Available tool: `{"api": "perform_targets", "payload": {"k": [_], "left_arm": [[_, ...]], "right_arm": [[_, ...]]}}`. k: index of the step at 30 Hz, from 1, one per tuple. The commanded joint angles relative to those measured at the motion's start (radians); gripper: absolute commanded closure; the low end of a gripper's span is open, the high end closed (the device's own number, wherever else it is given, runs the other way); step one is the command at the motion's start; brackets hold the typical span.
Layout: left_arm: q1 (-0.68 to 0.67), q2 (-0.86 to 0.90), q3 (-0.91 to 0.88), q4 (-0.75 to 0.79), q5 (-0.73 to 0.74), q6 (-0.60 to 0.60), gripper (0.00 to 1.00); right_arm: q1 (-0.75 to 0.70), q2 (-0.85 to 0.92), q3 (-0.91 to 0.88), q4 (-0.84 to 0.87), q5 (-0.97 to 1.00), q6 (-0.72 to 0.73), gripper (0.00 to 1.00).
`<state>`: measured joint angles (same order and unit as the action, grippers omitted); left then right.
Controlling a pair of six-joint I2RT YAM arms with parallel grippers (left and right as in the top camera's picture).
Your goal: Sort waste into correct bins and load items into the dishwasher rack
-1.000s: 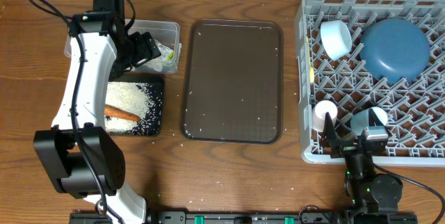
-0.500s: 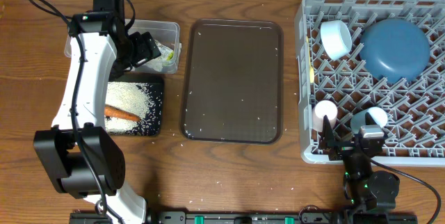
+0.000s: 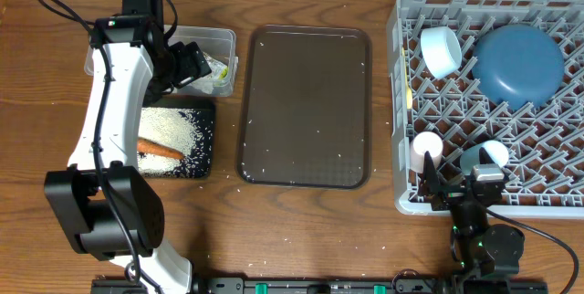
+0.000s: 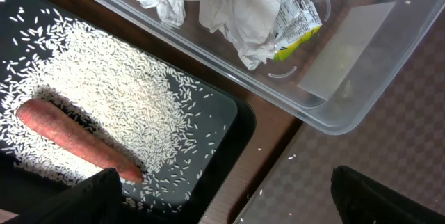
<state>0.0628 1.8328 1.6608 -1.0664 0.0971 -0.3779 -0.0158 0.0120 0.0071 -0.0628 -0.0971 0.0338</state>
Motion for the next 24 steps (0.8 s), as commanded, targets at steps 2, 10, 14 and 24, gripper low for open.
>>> {"api": "perform_targets", "payload": {"k": [2, 10, 14, 24], "left_arm": [[0.001, -0.004, -0.006, -0.002, -0.016, -0.001, 0.02], [0.001, -0.004, -0.006, -0.019, -0.047, 0.028, 0.02], [0.003, -0.018, -0.006, -0.055, -0.057, 0.029, 0.02], [-0.077, -0.245, -0.048, 0.186, -0.031, 0.333, 0.02]], "right_arm": [[-0.01, -0.007, -0.002, -0.004, 0.007, 0.011, 0.01], [-0.01, -0.007, -0.002, -0.004, 0.007, 0.011, 0.01], [-0.01, -0.007, -0.002, -0.004, 0.007, 0.011, 0.01], [-0.01, -0.007, -0.002, -0.005, 0.007, 0.011, 0.01]]}}
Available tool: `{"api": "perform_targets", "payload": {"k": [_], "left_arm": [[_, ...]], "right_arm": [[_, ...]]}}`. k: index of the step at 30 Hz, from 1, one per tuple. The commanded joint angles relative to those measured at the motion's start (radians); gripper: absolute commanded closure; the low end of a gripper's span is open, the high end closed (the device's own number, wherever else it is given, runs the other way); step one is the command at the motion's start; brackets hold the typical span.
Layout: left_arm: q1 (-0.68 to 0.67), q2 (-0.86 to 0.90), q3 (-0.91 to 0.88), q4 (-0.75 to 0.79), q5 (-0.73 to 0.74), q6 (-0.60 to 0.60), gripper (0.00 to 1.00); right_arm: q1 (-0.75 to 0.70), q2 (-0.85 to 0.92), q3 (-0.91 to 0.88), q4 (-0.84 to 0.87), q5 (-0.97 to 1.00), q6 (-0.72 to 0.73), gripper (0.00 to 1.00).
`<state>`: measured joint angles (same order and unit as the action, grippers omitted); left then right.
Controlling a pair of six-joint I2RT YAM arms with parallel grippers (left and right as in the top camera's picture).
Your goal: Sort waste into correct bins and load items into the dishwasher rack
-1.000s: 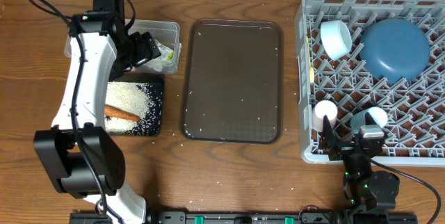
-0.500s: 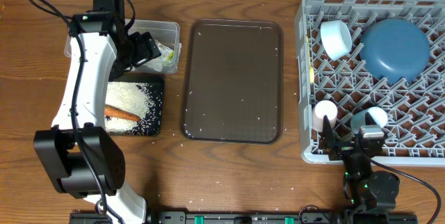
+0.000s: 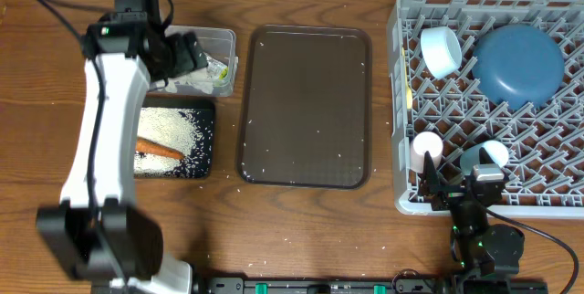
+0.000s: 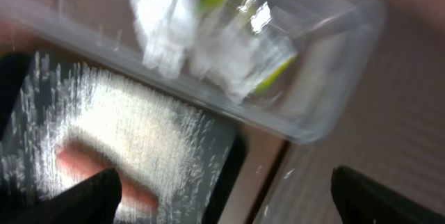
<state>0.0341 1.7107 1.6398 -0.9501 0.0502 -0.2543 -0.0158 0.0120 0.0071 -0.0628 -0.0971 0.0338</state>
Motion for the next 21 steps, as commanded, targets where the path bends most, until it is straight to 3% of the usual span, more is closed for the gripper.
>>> {"api": "perform_targets", "payload": {"k": [1, 7, 15, 21], "left_arm": [[-0.06, -0.158, -0.047, 0.113, 0.017, 0.248, 0.02], [-0.072, -0.422, -0.311, 0.406, 0.017, 0.288, 0.02], [-0.035, -0.868, -0.895, 0.777, 0.017, 0.288, 0.02], [-0.018, -1.175, -1.241, 0.942, 0.016, 0.294, 0.02]], "right_arm": [[-0.01, -0.007, -0.002, -0.004, 0.007, 0.01, 0.01], [-0.01, -0.007, -0.002, -0.004, 0.007, 0.011, 0.01], [-0.01, -0.007, -0.002, -0.005, 0.007, 0.01, 0.01], [-0.01, -0.007, -0.002, -0.005, 0.007, 0.011, 0.01]]}}
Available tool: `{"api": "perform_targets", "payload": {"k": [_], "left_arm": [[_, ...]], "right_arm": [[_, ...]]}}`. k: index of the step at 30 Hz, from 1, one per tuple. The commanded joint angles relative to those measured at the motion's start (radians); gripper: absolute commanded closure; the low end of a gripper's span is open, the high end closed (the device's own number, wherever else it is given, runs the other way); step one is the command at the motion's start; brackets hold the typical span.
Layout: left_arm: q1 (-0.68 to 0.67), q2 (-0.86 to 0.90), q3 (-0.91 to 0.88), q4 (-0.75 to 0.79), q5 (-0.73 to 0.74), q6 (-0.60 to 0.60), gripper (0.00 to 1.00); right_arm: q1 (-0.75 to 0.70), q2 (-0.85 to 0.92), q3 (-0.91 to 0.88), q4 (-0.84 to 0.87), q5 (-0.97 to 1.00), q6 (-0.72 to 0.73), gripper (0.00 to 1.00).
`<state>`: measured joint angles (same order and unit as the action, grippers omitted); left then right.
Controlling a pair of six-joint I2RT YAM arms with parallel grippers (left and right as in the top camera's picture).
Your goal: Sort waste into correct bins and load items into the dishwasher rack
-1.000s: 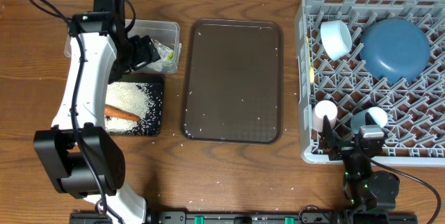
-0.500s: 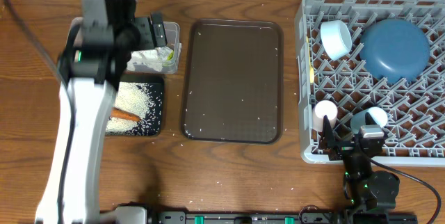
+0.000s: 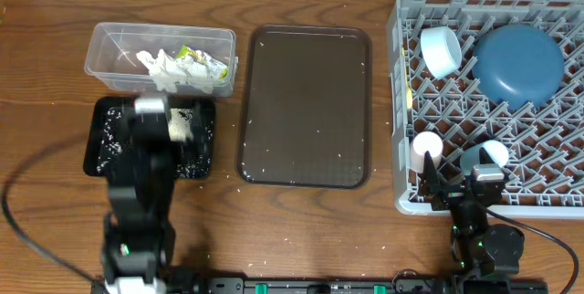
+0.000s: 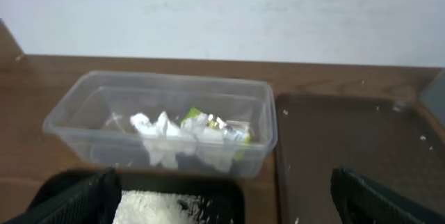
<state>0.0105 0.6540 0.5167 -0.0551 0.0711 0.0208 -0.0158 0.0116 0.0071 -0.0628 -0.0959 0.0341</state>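
Observation:
The clear waste bin (image 3: 109,43) (image 4: 83,123) at the far left holds crumpled white paper and a green wrapper (image 3: 182,68) (image 4: 188,130). In front of it lies the black tray (image 3: 99,143) of spilled rice (image 4: 163,206), mostly covered overhead by my left arm. My left gripper (image 3: 164,120) (image 4: 229,206) hovers over that tray, open, nothing between its fingers (image 4: 76,200). The carrot is hidden. The grey dishwasher rack (image 3: 399,102) on the right carries a blue bowl (image 3: 517,64) and white cups (image 3: 441,49). My right gripper (image 3: 461,189) rests at the rack's front edge.
A brown serving tray (image 3: 306,102) (image 4: 348,147) with scattered rice grains lies in the middle between bin and rack. A pale wall stands behind the table's far edge in the left wrist view.
My left arm has pulled back from over the clear bin toward the table's front and now sits over the black tray, its camera looking level at the bin. The right arm is unchanged.
My left gripper was open low over the edge between the bin and the rice tray, the carrot in sight. Then it was over the bin, the view blurred. Now it is drawn back over the black tray, still open and holding nothing.

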Motion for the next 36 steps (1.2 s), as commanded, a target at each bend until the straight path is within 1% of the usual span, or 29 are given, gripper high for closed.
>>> {"api": "perform_targets", "payload": {"k": [1, 4, 8, 13, 19, 20, 25, 28, 36], "left_arm": [[0.006, -0.16, -0.161, 0.064, -0.005, 0.021, 0.02], [0.006, -0.276, -0.276, 0.115, -0.005, 0.021, 0.02], [0.006, -0.4, -0.382, 0.16, -0.005, 0.031, 0.02], [0.007, -0.524, -0.455, 0.169, -0.01, 0.049, 0.02], [0.026, -0.626, -0.512, 0.169, -0.011, 0.073, 0.02], [0.029, -0.642, -0.513, 0.145, -0.011, 0.073, 0.02], [0.03, -0.652, -0.513, 0.091, -0.003, 0.073, 0.02], [0.029, -0.652, -0.513, -0.006, 0.027, 0.072, 0.02], [0.025, -0.651, -0.513, -0.008, 0.029, 0.061, 0.02]], "right_arm": [[-0.01, -0.006, -0.002, -0.005, 0.006, 0.01, 0.01], [-0.01, -0.006, -0.002, -0.004, 0.006, 0.01, 0.01], [-0.01, -0.006, -0.002, -0.004, 0.006, 0.01, 0.01], [-0.01, -0.006, -0.002, -0.004, 0.006, 0.01, 0.01], [-0.01, -0.007, -0.002, -0.004, 0.006, 0.01, 0.01], [-0.01, -0.006, -0.002, -0.004, 0.006, 0.01, 0.01], [-0.01, -0.007, -0.002, -0.004, 0.006, 0.01, 0.01], [-0.01, -0.006, -0.002, -0.004, 0.006, 0.01, 0.01], [-0.01, -0.006, -0.002, -0.004, 0.006, 0.01, 0.01]]}}
